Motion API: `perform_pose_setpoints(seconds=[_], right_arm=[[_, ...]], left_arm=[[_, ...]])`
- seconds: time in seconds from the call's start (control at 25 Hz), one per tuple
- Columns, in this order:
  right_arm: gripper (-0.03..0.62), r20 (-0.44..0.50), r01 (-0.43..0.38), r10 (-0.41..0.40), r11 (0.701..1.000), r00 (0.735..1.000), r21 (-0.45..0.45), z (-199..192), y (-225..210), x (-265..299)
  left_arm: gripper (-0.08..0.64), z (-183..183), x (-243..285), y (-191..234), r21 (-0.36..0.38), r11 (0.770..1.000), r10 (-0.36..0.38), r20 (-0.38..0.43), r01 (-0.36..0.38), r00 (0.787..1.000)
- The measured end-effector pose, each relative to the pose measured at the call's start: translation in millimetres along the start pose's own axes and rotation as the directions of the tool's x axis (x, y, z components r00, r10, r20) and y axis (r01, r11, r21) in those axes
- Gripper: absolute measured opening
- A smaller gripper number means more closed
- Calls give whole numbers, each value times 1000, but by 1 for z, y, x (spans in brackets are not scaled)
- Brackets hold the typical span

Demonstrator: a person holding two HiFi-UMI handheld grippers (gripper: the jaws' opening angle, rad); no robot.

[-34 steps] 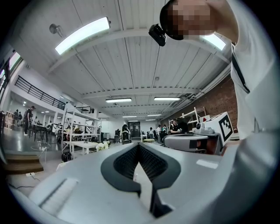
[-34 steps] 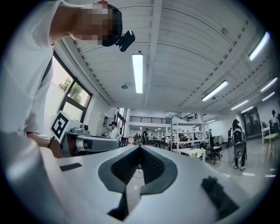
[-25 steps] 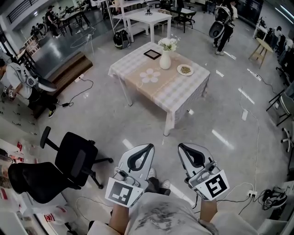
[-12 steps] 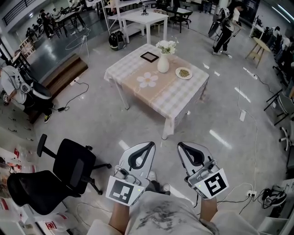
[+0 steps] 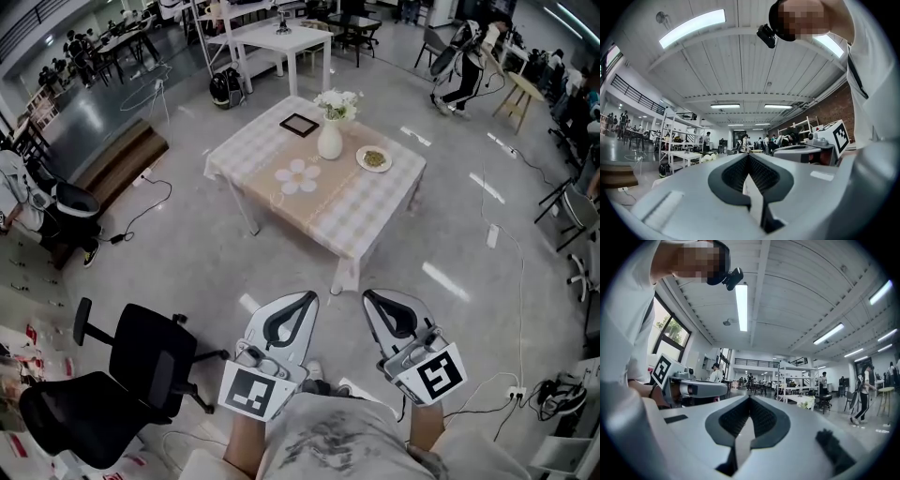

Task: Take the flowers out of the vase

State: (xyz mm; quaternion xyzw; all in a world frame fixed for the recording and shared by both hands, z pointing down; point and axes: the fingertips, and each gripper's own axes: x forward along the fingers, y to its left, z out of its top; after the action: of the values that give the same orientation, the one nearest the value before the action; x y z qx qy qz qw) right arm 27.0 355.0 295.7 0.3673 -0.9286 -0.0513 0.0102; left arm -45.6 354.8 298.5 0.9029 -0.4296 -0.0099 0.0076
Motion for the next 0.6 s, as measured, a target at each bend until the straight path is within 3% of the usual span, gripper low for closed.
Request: perform_pose_setpoints(seconds=[0.6], right_arm=[[17, -17, 65, -65, 998, 998, -6, -9, -30, 39]], left_arm=[[9, -8, 36, 41, -10, 998, -59, -10, 58, 998]])
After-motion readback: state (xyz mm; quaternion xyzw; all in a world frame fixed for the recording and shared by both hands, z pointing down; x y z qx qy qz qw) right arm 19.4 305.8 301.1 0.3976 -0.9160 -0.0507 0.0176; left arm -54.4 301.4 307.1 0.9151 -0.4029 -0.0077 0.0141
